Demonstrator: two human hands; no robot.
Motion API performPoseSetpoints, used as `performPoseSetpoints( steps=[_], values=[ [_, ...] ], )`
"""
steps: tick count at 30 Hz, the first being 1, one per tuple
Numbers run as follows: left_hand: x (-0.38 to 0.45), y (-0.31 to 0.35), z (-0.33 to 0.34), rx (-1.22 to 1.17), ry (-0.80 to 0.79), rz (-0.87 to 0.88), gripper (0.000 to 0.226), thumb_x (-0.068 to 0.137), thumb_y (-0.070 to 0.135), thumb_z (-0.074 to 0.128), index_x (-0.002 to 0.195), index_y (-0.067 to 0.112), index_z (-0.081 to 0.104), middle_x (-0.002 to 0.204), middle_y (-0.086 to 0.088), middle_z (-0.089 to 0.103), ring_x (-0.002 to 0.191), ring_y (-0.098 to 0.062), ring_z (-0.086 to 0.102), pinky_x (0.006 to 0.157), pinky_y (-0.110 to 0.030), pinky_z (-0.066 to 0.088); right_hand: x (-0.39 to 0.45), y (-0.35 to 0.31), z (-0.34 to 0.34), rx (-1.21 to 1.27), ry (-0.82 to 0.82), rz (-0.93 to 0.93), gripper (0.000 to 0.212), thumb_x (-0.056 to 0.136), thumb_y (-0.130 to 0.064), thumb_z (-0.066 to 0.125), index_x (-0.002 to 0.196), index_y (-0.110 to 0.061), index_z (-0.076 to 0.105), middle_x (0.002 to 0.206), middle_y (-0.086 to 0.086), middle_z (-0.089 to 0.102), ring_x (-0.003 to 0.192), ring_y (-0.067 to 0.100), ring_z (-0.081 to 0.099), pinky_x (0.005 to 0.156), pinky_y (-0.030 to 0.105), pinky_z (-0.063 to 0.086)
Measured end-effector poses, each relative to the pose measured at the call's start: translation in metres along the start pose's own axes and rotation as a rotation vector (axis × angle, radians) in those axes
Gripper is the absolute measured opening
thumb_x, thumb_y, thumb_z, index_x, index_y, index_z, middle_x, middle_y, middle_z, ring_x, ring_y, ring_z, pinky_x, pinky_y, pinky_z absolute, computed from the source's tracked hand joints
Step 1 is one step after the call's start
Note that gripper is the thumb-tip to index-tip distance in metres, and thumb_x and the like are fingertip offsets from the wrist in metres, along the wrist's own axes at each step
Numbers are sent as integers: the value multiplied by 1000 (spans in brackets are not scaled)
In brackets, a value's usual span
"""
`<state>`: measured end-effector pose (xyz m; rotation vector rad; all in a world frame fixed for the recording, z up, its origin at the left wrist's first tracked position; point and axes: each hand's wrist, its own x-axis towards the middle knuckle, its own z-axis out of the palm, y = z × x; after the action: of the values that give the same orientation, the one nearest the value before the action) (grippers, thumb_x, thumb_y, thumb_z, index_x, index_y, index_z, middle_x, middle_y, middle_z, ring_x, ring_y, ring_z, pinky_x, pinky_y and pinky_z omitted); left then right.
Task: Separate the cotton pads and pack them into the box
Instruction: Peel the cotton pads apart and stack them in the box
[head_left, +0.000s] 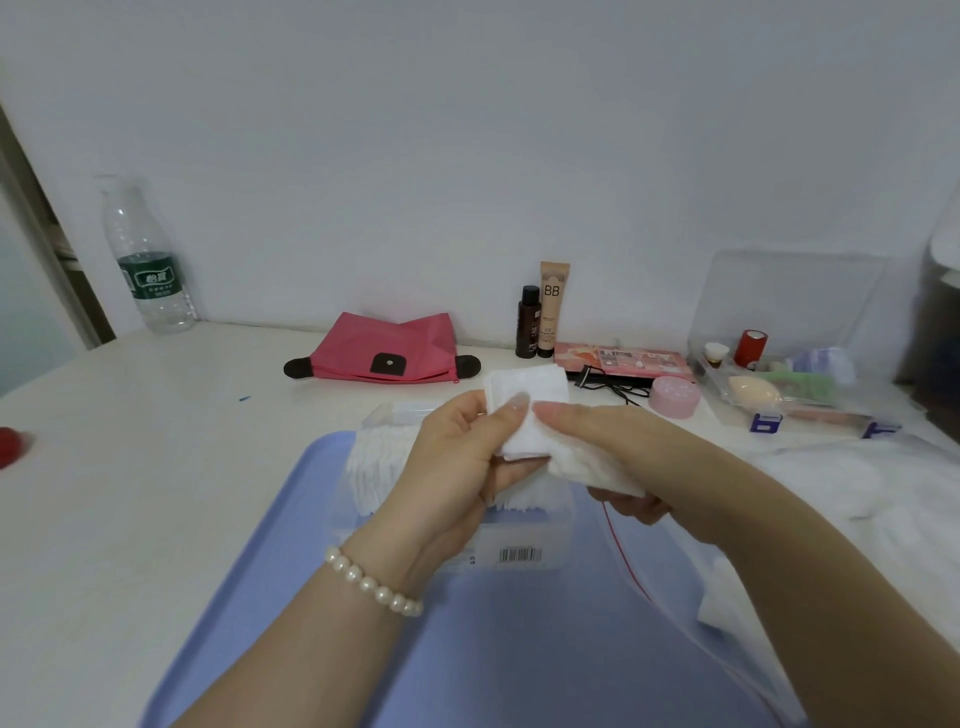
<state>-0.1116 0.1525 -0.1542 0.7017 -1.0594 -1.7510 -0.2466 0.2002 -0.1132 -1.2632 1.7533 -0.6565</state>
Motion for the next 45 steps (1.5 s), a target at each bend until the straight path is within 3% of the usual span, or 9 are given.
performPoseSetpoints(
  steps=[2, 5, 8, 13, 17, 26, 29, 36, 45],
  values=[
    [0, 0, 1, -30, 27, 2, 14, 92, 10, 54, 97, -1, 61, 85, -13, 73, 77, -19, 72, 60, -24, 57, 2, 3, 1, -18, -37, -50, 55, 59, -62, 70, 83, -16, 53, 54, -2, 44, 42, 9, 30, 39, 18, 23],
    [4, 2, -2, -83, 129, 26, 13, 92, 11, 55, 96, 1, 61, 93, -15, 71, 83, -21, 71, 68, -28, 59, 6, 5, -1, 33, -36, -83, 31, 75, -26, 68, 91, -9, 49, 56, 0, 41, 45, 10, 29, 42, 20, 22],
    [7, 8, -7, -126, 204, 50, 8, 91, 11, 55, 91, 4, 60, 91, -11, 71, 82, -17, 70, 71, -29, 59, 7, 7, -5, 296, -93, -137, 17, 77, -12, 61, 80, -9, 45, 53, 1, 44, 42, 11, 33, 41, 20, 24],
    [7, 6, -7, -101, 189, 32, 8, 92, 10, 55, 95, 5, 61, 95, -11, 70, 86, -18, 69, 70, -28, 59, 9, 9, -2, 795, -115, -102, 30, 81, -1, 51, 110, 3, 56, 93, 24, 54, 76, 35, 50, 48, 28, 52],
    [7, 3, -5, -86, 160, 8, 12, 92, 10, 56, 99, 4, 62, 97, -12, 71, 87, -19, 70, 70, -28, 59, 13, 9, 2, 977, 31, -132, 20, 81, 6, 44, 97, 4, 56, 117, 21, 55, 96, 33, 59, 61, 37, 59],
    [5, 3, -5, -35, 132, 9, 10, 90, 9, 57, 98, 5, 62, 94, -9, 72, 85, -17, 70, 68, -27, 59, 19, 14, -1, 879, 194, -231, 15, 75, -4, 68, 90, -1, 67, 86, 9, 73, 71, 16, 70, 58, 28, 57],
    [5, 3, -5, -13, 106, 6, 10, 89, 8, 58, 96, 4, 64, 94, -9, 72, 82, -17, 71, 69, -27, 59, 17, 12, -1, 791, 211, -304, 25, 64, -14, 71, 87, -4, 70, 88, 9, 74, 77, 19, 69, 73, 36, 52],
    [2, 3, -2, -19, 41, -14, 13, 90, 5, 55, 98, 2, 64, 91, -10, 74, 81, -17, 71, 66, -24, 58, 6, 6, 8, 556, 283, -454, 11, 67, -11, 75, 77, -10, 71, 69, 2, 73, 57, 12, 65, 43, 22, 47],
    [-1, 1, 1, -33, 1, -59, 17, 94, 10, 50, 101, 2, 63, 96, -12, 72, 89, -21, 70, 76, -29, 58, 9, 6, 12, 459, 429, -589, 16, 74, 0, 72, 71, -15, 67, 50, -16, 64, 46, -3, 60, 41, 10, 43]
  ],
)
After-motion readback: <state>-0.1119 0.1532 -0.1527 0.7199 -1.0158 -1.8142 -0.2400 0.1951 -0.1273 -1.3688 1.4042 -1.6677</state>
